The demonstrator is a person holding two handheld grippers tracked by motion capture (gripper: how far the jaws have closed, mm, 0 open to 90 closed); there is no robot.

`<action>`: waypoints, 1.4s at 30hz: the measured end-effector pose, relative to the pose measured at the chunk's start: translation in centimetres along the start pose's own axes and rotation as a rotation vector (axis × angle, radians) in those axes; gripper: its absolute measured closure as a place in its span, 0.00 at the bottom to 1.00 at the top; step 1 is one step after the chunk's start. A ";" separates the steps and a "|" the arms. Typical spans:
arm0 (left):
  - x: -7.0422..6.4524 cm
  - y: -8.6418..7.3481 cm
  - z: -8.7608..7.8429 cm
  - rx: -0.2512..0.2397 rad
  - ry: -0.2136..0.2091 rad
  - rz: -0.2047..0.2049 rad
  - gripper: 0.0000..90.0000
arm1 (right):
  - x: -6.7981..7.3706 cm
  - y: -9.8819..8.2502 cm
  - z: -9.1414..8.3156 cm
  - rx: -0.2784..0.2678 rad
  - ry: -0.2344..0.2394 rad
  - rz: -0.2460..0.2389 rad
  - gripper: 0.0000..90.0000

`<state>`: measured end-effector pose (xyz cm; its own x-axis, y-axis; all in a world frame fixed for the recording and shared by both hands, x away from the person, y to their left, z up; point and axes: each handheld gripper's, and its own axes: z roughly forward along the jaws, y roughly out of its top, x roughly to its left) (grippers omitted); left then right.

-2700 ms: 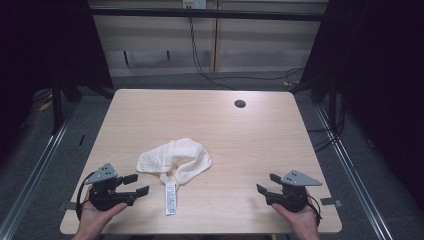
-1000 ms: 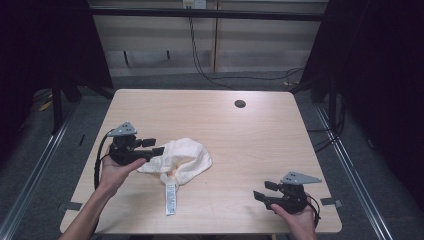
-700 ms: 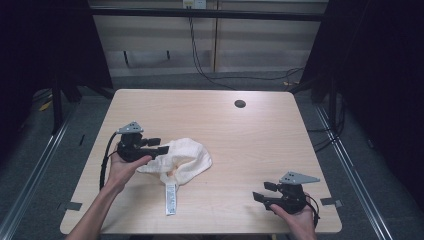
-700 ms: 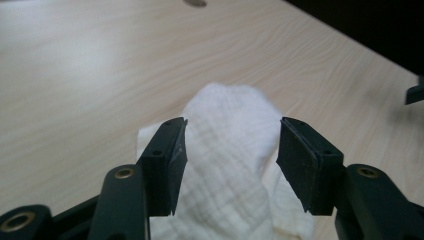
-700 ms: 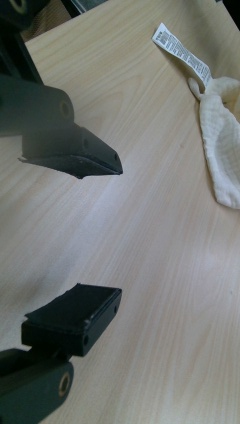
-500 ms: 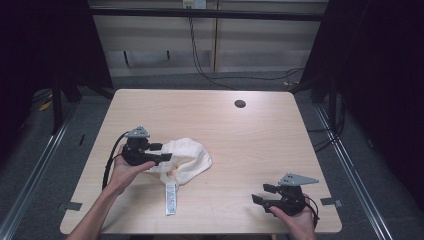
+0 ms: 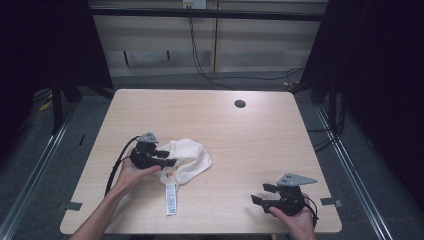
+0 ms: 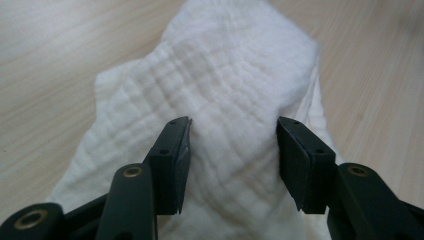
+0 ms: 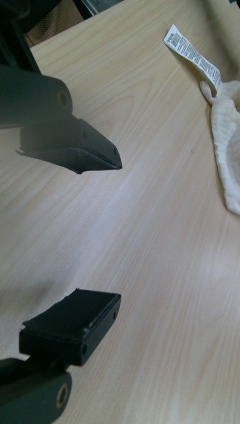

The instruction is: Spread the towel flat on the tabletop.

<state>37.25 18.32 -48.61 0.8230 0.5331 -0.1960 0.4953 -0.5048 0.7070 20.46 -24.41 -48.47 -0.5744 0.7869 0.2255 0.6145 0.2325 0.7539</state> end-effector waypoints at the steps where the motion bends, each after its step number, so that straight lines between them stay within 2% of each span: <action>1: 0.0 -0.1 0.2 0.008 -0.013 0.004 0.58 | 0.1 0.0 0.0 -0.002 -0.005 0.000 0.37; 3: -0.2 -0.2 0.6 0.025 -0.011 0.019 0.55 | 0.1 0.1 -0.2 -0.029 -0.014 0.000 0.38; 4: -0.3 -0.2 0.7 0.029 0.006 0.024 0.53 | 0.1 0.1 -0.3 -0.039 -0.014 0.000 0.38; 5: -0.2 -0.3 0.8 0.029 0.006 0.017 0.53 | 0.1 0.1 -0.4 -0.044 -0.018 0.003 0.38; 8: 0.0 -0.6 0.9 0.027 0.003 0.014 0.52 | 0.0 0.0 -0.5 -0.035 -0.023 0.004 0.38; 10: 0.0 -0.6 0.9 0.031 0.003 0.020 0.54 | 0.0 0.1 -0.4 -0.035 -0.020 -0.001 0.38; 12: -0.2 -0.6 1.0 0.039 0.016 0.033 0.63 | 0.0 0.1 -0.3 -0.028 -0.021 -0.006 0.38; 14: -0.4 -0.5 1.0 0.051 -0.015 0.031 0.73 | 0.1 0.1 -0.2 -0.021 -0.023 -0.009 0.38; 16: -0.9 -0.5 1.1 0.064 -0.019 0.039 0.82 | 0.2 0.1 -0.1 -0.016 -0.018 -0.015 0.38; 19: -1.5 -0.4 1.2 0.074 -0.029 0.044 0.87 | 0.3 0.2 0.0 -0.008 -0.018 -0.022 0.38; 27: -2.3 -0.5 1.4 0.069 -0.062 0.030 0.90 | 0.4 0.1 -0.1 -0.006 -0.019 -0.031 0.38; 29: -2.5 -0.4 1.6 0.066 -0.087 0.031 0.90 | 0.3 0.1 -0.1 -0.007 -0.017 -0.034 0.38; 38: -4.3 -0.2 2.3 0.074 -0.137 0.042 0.91 | 0.5 0.1 0.0 0.005 -0.006 -0.042 0.39; 41: -4.9 0.0 2.5 0.078 -0.159 0.051 0.91 | 0.6 0.1 0.0 0.007 -0.003 -0.043 0.39; 42: -5.1 0.0 2.5 0.081 -0.166 0.066 0.91 | 0.7 0.1 0.0 0.006 -0.001 -0.043 0.39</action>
<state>33.76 13.86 -49.33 0.8858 0.3806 -0.2654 0.4538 -0.5915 0.6665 20.17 -23.86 -48.23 -0.5994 0.7770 0.1922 0.5928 0.2696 0.7589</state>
